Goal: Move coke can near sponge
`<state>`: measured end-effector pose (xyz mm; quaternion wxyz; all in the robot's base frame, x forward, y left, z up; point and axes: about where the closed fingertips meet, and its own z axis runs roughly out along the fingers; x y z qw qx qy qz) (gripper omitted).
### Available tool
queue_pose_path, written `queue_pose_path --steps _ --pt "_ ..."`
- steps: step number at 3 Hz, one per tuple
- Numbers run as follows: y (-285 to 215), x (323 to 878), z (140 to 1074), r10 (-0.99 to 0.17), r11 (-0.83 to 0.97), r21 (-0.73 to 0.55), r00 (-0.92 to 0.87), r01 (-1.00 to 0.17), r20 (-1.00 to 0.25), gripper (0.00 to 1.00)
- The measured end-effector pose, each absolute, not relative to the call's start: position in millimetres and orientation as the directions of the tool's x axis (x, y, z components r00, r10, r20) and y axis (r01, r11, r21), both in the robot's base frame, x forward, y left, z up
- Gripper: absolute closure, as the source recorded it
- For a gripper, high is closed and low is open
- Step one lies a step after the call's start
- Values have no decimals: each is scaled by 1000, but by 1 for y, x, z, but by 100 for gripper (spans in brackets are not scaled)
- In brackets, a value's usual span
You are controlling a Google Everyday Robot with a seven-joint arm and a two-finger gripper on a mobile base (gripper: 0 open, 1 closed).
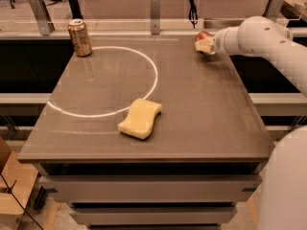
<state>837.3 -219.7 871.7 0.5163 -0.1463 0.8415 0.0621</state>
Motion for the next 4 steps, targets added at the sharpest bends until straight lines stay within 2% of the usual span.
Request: queue_pose_path --steps 1,2,3,4 --pt "-208 821 905 -190 925 -42 -364 -378 -912 88" --pt "-187 790 956 -193 866 -29 -280 -498 -940 100" --pt "-162 781 959 -251 815 -72 -239 -575 -938 100" --pt "-162 778 959 -295 807 -104 -244 -581 -924 100"
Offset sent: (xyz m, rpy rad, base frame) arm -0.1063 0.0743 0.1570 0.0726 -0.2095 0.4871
